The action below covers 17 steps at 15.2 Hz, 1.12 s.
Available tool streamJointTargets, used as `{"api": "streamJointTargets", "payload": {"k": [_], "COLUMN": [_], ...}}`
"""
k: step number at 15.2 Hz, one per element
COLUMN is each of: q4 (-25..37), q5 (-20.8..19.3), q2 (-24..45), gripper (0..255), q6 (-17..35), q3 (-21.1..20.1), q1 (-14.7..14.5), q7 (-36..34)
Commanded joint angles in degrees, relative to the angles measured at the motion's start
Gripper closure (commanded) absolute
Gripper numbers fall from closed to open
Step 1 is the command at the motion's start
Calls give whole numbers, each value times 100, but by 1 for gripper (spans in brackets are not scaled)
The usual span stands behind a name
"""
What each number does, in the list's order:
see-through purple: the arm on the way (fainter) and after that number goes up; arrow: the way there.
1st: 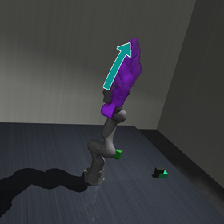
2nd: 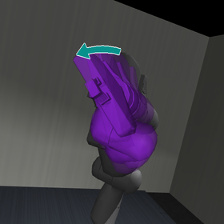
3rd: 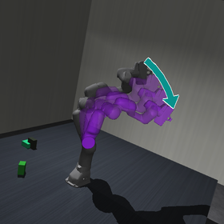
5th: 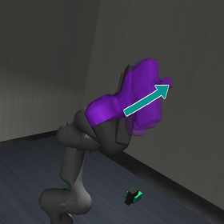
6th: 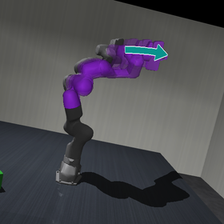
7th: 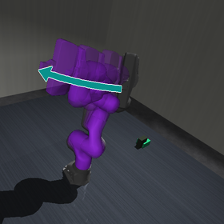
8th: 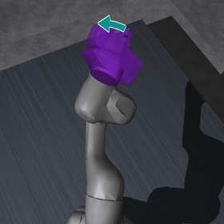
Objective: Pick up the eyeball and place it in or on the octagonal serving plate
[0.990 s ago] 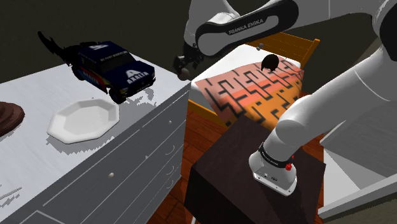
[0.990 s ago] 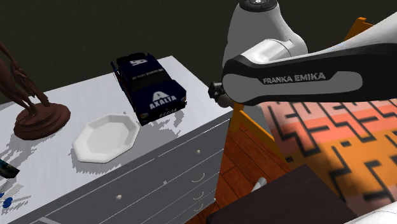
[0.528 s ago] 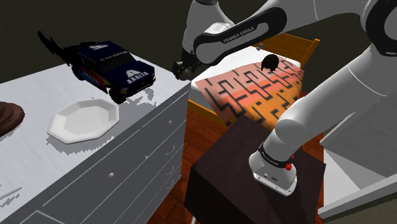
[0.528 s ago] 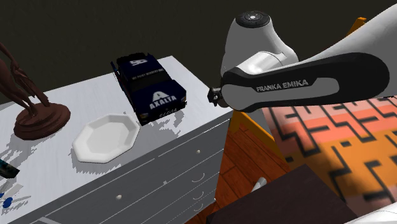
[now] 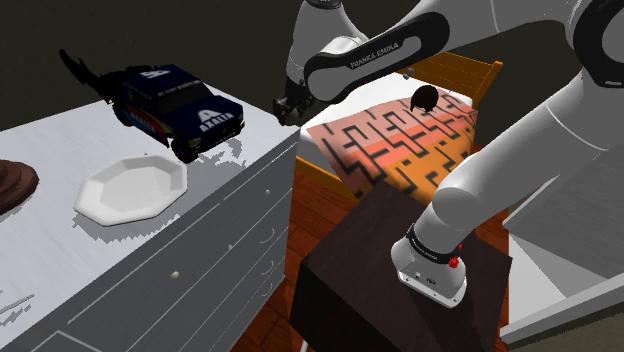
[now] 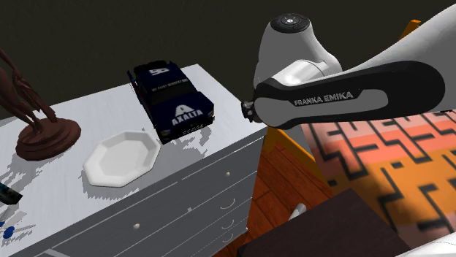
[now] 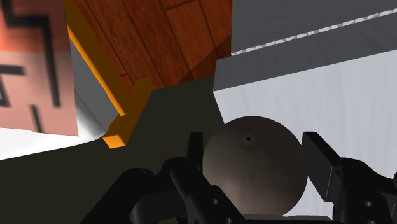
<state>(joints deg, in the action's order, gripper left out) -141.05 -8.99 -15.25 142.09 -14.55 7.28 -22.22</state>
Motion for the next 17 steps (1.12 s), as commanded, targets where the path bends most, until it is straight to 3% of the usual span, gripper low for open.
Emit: {"api": "streamJointTargets", "payload": {"k": [1, 8, 17], "q4": [0, 0, 425], "q5": [0, 0, 202], "q2": [0, 0, -320], "gripper": [255, 255, 255], "q6": [0, 0, -727], "q3": [0, 0, 82], "q1": [0, 0, -75], "q7": [0, 0, 229]}}
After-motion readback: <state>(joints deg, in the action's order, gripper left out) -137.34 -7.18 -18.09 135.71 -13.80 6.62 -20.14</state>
